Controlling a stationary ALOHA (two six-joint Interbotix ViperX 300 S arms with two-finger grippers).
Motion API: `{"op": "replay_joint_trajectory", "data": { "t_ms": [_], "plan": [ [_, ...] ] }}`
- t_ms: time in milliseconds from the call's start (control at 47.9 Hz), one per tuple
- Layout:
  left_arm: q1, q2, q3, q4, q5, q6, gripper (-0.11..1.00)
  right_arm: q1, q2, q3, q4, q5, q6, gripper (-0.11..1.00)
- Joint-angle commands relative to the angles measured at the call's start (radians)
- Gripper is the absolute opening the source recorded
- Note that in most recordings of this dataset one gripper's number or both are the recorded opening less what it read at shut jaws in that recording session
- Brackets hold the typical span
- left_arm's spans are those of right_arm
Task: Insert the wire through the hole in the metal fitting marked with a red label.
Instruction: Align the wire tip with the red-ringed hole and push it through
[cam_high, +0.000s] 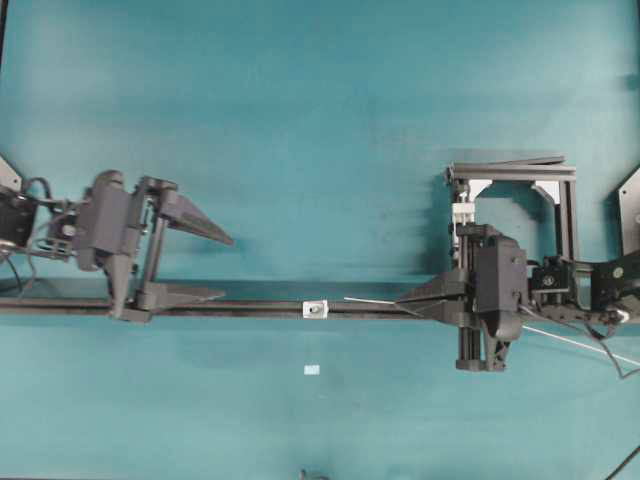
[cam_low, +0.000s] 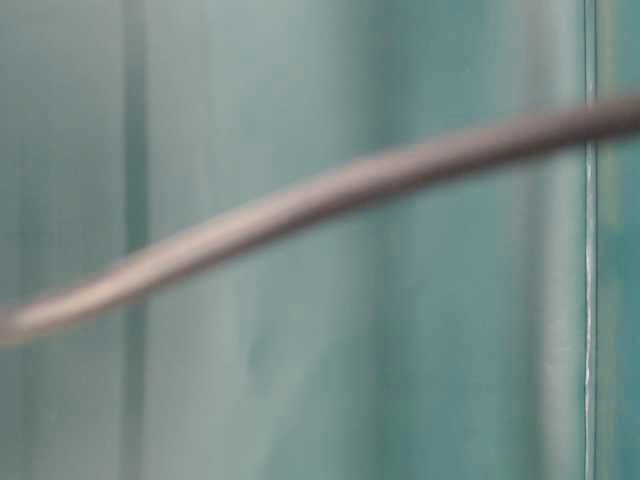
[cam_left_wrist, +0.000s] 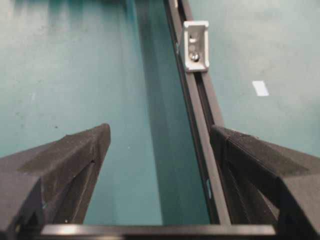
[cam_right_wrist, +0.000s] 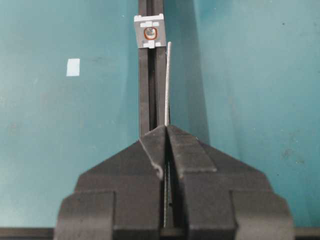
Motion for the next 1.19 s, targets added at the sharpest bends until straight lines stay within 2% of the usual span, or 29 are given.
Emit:
{"op": "replay_joint_trajectory", "data": {
  "t_ms": [0, 272, 585, 877, 1170],
  "plan": [
    [-0.006, 0.038, -0.032, 0.003, -0.035, -0.002, 0.75, 0.003, -0.011, -0.009, 0.002, 0.000, -0.002, -0.01],
    [-0.006, 0.063, -0.026, 0.002, -0.063, -0.002, 0.75, 0.003, 0.011, -0.015, 0.002, 0.011, -0.002, -0.01],
    [-0.006, 0.063, -0.018, 0.003, -0.063, -0.002, 0.74, 0.005, 0.046, -0.018, -0.003, -0.032, -0.002, -0.01],
    [-0.006, 0.061, -0.028, 0.003, -0.060, -0.002, 0.74, 0.009, 0.057, -0.018, -0.052, -0.043, -0.003, -0.01],
    [-0.006, 0.063, -0.038, 0.005, -0.058, -0.002, 0.73, 0.009, 0.057, -0.018, -0.058, -0.046, -0.003, -0.01]
  ]
}}
